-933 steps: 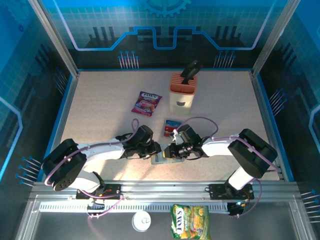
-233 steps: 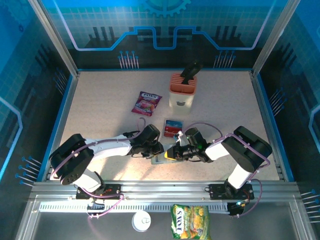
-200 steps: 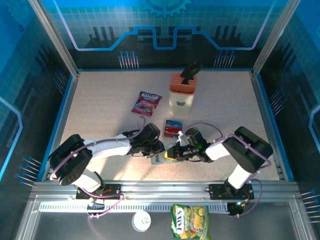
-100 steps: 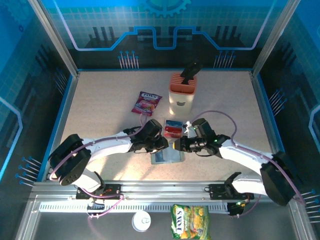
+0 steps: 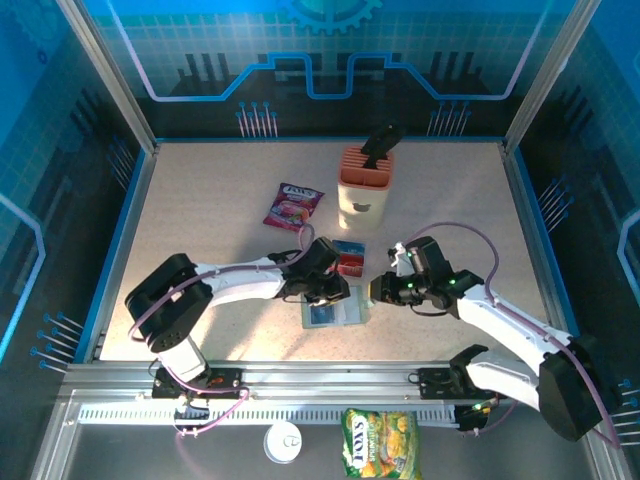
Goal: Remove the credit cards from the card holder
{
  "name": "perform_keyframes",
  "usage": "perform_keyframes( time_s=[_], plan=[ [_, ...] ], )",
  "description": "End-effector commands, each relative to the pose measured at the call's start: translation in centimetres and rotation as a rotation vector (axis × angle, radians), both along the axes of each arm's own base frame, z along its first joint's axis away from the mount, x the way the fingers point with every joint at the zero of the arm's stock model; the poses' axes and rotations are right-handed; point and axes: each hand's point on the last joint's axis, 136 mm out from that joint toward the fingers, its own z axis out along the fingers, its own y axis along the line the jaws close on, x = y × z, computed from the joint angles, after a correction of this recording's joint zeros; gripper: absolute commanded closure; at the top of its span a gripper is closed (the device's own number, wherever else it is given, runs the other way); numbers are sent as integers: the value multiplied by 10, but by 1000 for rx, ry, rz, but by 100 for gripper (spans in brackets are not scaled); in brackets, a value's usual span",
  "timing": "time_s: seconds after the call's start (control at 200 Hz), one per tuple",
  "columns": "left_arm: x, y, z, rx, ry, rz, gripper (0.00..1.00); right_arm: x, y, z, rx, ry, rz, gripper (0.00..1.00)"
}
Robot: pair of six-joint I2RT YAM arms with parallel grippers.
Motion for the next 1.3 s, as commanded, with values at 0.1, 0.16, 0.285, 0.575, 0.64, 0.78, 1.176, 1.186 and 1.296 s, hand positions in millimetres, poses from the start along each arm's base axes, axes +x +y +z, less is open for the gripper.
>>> perform_keyframes(
  time_s=[0.1,0.16,0.285,0.575,0.64,0.78,1.176,1.186,1.296],
  plan=[
    [3,-21,4,-42,-3,-56,76,-9,-7,-5,-10,24,-3,79],
    [4,-24,3,-43,0,-62,75,-10,-8,-5,-10,23,-4,79],
    [6,-29,5,-58,-9,-70,72,-10,-7,-3,-3,23,-3,78],
    [8,-19,19,-63,-61,-58,68,-7,0,-3,22,37,-5,78],
    [7,-14,18,-65,-62,-50,68,-7,3,-2,28,36,0,78],
    [6,-1,19,-63,-69,-26,68,-6,11,-3,32,40,14,78],
    [-13,60,17,-29,-94,89,71,-4,60,-15,17,73,120,78],
    [-14,61,17,-29,-94,91,71,-4,62,-15,18,73,123,78],
    [-22,75,11,-17,-86,113,73,-4,76,-21,16,88,154,78]
  ],
)
